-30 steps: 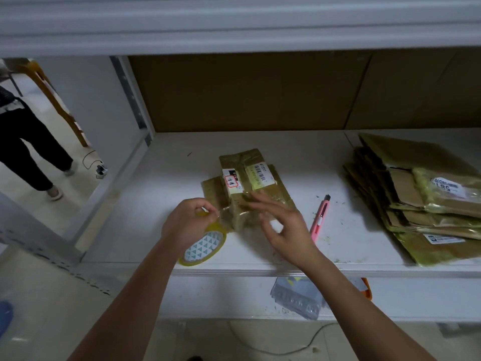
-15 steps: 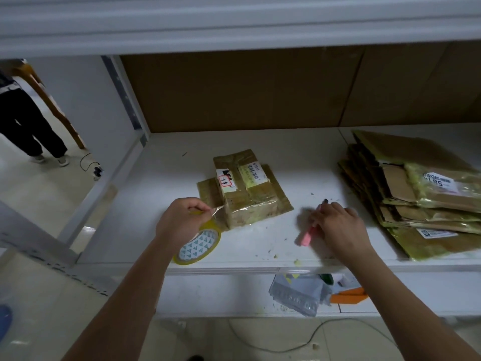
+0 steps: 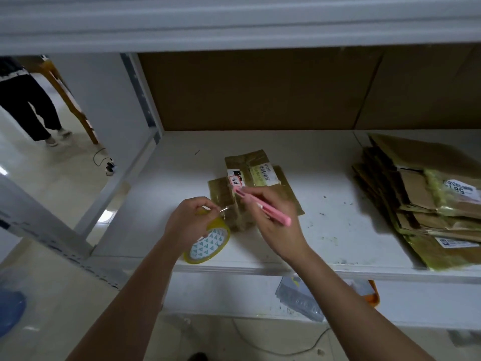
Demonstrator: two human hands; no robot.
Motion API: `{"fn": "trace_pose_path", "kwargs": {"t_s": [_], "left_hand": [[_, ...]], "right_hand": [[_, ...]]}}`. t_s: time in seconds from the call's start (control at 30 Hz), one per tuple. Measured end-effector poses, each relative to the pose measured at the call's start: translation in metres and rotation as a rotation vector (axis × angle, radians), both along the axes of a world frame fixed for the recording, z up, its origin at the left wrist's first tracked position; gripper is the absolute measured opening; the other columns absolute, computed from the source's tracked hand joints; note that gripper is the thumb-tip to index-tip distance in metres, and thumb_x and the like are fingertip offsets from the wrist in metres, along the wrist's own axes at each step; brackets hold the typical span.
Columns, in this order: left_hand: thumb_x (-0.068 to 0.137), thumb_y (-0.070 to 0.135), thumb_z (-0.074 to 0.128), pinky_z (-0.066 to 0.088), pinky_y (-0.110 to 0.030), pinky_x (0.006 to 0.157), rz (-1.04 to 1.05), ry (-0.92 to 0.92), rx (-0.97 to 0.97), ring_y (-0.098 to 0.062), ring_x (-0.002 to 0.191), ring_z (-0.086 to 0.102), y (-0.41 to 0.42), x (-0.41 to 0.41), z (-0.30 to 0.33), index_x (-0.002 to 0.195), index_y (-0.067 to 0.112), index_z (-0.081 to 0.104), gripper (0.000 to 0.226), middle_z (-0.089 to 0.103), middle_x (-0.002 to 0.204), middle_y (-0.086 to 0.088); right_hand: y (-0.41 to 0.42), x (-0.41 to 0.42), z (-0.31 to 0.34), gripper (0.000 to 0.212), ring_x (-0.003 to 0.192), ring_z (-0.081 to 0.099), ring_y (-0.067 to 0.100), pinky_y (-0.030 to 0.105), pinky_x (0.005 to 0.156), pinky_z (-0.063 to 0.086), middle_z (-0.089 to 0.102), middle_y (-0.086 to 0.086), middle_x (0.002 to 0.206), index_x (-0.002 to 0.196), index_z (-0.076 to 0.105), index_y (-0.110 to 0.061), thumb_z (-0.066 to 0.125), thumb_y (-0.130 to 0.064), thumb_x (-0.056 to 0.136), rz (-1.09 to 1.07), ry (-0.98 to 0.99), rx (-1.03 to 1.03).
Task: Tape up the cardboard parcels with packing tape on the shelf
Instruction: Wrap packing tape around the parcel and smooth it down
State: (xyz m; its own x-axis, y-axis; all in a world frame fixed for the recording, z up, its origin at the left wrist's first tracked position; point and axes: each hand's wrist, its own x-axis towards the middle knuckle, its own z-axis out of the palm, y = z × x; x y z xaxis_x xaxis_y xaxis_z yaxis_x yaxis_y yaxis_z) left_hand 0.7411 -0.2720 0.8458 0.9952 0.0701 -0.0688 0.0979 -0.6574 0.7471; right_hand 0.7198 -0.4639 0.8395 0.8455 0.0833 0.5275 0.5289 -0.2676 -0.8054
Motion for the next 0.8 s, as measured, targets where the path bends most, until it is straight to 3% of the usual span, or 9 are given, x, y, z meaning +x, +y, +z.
{"fn": "trace_pose_path", "kwargs": {"t_s": [0.1, 0.23, 0.33, 0.5, 0.63, 0.67, 0.7, 0.73, 0.8], "left_hand": [[0.091, 0.032, 0.062, 0.046, -0.024, 0.054, 0.008, 0.032, -0.009, -0.014, 0.045, 0.062, 0.001, -0.001, 0.003, 0.084, 0.028, 0.069, 0.011, 0.068, 0.083, 0.005], [0.090, 0.031, 0.064, 0.050, -0.024, 0.048, 0.020, 0.062, -0.045, -0.017, 0.058, 0.069, 0.004, 0.001, 0.004, 0.084, 0.026, 0.069, 0.009, 0.069, 0.085, 0.001], [0.090, 0.031, 0.064, 0.044, -0.020, 0.041, 0.007, 0.085, -0.047, -0.020, 0.058, 0.067, 0.004, 0.003, 0.004, 0.087, 0.023, 0.069, 0.009, 0.066, 0.092, -0.001], [0.090, 0.025, 0.064, 0.036, -0.017, 0.036, -0.014, 0.126, -0.047, -0.013, 0.047, 0.052, 0.005, 0.007, 0.007, 0.088, 0.017, 0.069, 0.009, 0.059, 0.084, -0.002], [0.088, 0.024, 0.066, 0.036, -0.018, 0.036, -0.028, 0.152, -0.060, -0.013, 0.043, 0.049, 0.003, 0.011, 0.009, 0.086, 0.017, 0.069, 0.008, 0.059, 0.080, 0.000], [0.088, 0.024, 0.067, 0.037, -0.018, 0.037, -0.029, 0.154, -0.065, -0.012, 0.041, 0.047, 0.004, 0.011, 0.009, 0.085, 0.016, 0.069, 0.008, 0.059, 0.079, 0.001], [0.088, 0.023, 0.067, 0.037, -0.019, 0.037, -0.028, 0.156, -0.076, -0.010, 0.040, 0.045, 0.006, 0.012, 0.009, 0.085, 0.016, 0.069, 0.008, 0.058, 0.078, 0.002], [0.088, 0.023, 0.068, 0.037, -0.019, 0.037, -0.030, 0.160, -0.088, -0.008, 0.037, 0.044, 0.007, 0.013, 0.009, 0.085, 0.015, 0.069, 0.009, 0.057, 0.077, 0.003], [0.088, 0.023, 0.068, 0.037, -0.020, 0.037, -0.045, 0.168, -0.097, -0.008, 0.036, 0.043, 0.009, 0.014, 0.009, 0.084, 0.015, 0.070, 0.009, 0.057, 0.077, 0.003]], "right_hand": [[0.007, 0.003, -0.015, 0.015, 0.068, 0.064, 0.015, 0.030, 0.055, 0.052, 0.069, 0.001, 0.085, 0.099, 0.067, -0.006, 0.064, -0.017, 0.090, -0.023, 0.095, 0.065], [0.007, 0.003, -0.022, 0.013, 0.062, 0.063, 0.020, 0.031, 0.050, 0.051, 0.069, 0.002, 0.079, 0.086, 0.065, -0.010, 0.065, -0.022, 0.084, -0.016, 0.155, 0.084], [0.005, 0.001, -0.021, 0.007, 0.065, 0.064, 0.025, 0.034, 0.054, 0.051, 0.069, 0.006, 0.077, 0.081, 0.064, -0.005, 0.071, -0.006, 0.083, -0.002, 0.231, 0.087], [0.007, 0.000, -0.020, 0.009, 0.057, 0.056, 0.005, 0.017, 0.051, 0.041, 0.068, -0.011, 0.073, 0.081, 0.066, -0.005, 0.068, 0.004, 0.082, 0.032, 0.222, -0.003], [0.009, 0.000, -0.019, 0.008, 0.059, 0.055, 0.006, 0.015, 0.058, 0.043, 0.064, -0.005, 0.068, 0.074, 0.065, -0.004, 0.067, 0.001, 0.080, 0.058, 0.190, -0.100], [0.009, -0.001, -0.020, 0.008, 0.058, 0.054, 0.009, 0.020, 0.066, 0.049, 0.061, -0.004, 0.066, 0.071, 0.064, -0.004, 0.066, -0.006, 0.079, 0.076, 0.190, -0.126], [0.009, -0.002, -0.022, 0.012, 0.057, 0.054, 0.010, 0.023, 0.083, 0.051, 0.060, -0.005, 0.063, 0.068, 0.062, -0.006, 0.063, -0.013, 0.078, 0.094, 0.193, -0.150], [0.008, -0.002, -0.023, 0.014, 0.055, 0.054, 0.011, 0.022, 0.104, 0.042, 0.060, -0.006, 0.061, 0.065, 0.061, -0.008, 0.060, -0.017, 0.076, 0.102, 0.190, -0.171], [0.008, -0.001, -0.025, 0.012, 0.052, 0.055, 0.011, 0.019, 0.116, 0.026, 0.062, -0.004, 0.060, 0.062, 0.058, -0.013, 0.058, -0.019, 0.073, 0.101, 0.207, -0.178]]}}
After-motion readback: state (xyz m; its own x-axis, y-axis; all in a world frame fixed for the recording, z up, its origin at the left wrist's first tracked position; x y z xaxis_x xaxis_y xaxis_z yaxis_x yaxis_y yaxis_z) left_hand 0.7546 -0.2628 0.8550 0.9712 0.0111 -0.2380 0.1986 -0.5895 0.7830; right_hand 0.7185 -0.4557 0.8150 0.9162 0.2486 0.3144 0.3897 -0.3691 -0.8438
